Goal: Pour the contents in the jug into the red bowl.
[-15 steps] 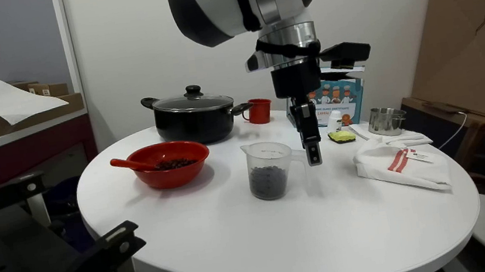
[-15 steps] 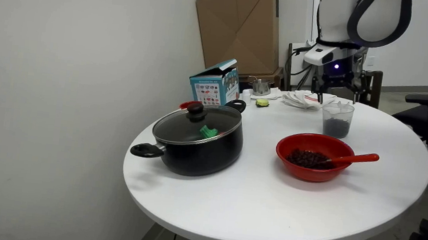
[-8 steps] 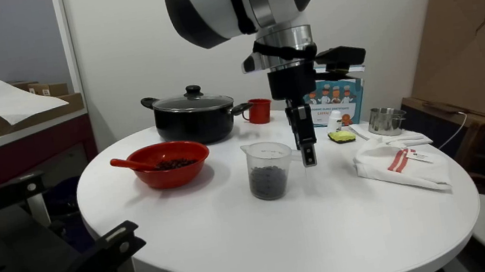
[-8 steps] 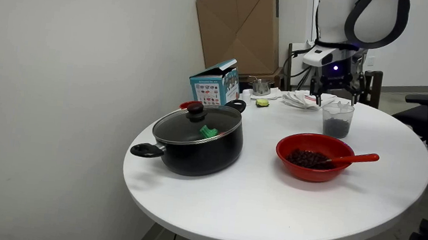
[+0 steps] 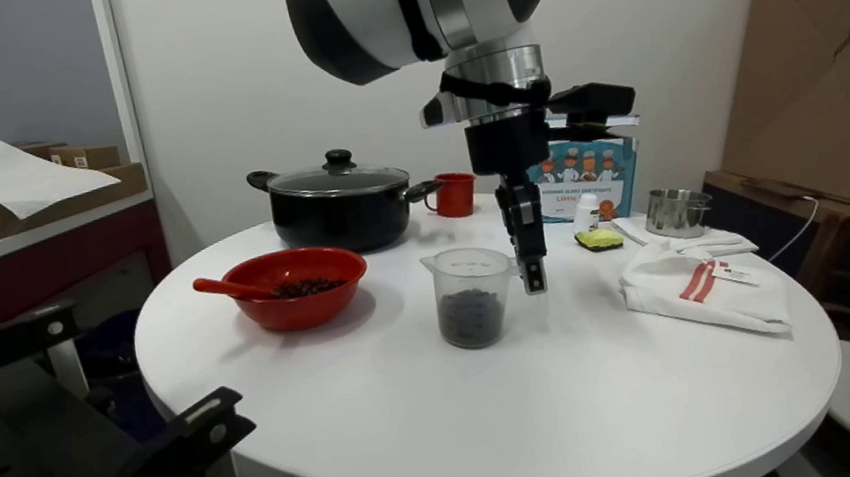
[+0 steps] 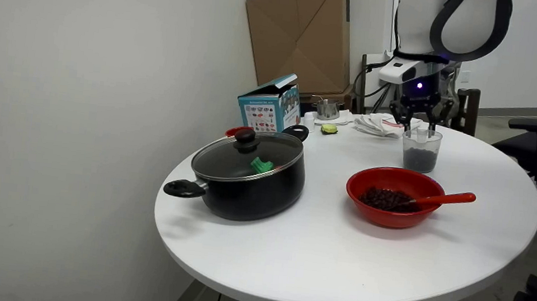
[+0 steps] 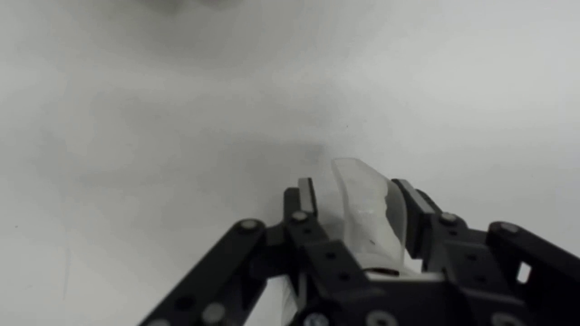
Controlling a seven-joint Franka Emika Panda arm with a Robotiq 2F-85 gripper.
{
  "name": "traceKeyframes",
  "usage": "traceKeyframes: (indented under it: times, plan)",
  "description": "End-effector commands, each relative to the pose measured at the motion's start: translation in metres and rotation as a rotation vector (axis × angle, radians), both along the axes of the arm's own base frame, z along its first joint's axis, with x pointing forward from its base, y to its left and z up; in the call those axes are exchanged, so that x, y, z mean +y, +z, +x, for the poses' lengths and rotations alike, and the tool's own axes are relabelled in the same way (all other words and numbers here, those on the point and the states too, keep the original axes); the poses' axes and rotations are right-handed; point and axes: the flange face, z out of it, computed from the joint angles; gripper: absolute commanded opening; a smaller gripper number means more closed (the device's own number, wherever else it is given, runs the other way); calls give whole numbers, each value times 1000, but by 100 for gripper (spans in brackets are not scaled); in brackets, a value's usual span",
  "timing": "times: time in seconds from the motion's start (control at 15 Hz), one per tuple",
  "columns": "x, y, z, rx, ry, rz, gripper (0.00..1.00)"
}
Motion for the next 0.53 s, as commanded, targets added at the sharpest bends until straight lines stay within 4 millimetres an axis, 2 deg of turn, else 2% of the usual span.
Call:
traceKeyframes:
  times: [0.0,0.13,0.2,0.47]
  plan:
    - [0,1,0,6,12,7,17]
    - [1,2,0,5,14,4,10]
    - [1,3,0,5,16,3,15]
    - [2,3,0,6,20,2,15]
